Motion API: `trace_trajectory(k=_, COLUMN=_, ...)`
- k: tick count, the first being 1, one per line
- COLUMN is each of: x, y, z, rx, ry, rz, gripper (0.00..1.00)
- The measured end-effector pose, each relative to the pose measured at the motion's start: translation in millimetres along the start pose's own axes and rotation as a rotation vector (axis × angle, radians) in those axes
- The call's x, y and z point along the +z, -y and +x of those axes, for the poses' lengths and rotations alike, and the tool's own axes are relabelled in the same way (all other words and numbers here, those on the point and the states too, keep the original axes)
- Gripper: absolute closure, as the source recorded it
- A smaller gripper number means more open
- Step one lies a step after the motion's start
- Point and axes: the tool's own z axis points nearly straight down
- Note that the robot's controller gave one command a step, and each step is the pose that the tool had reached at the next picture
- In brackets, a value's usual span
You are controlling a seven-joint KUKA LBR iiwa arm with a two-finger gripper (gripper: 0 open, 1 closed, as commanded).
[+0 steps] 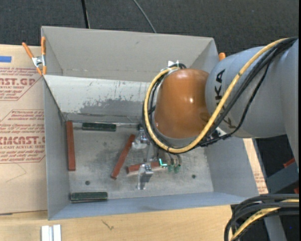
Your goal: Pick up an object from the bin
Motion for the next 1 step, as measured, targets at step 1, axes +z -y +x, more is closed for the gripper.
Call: trace_trajectory(k=1, x=-2.6, y=0.2, z=-1.1, rx=0.0, ry=0.005, rz=-0.001, gripper=0.0)
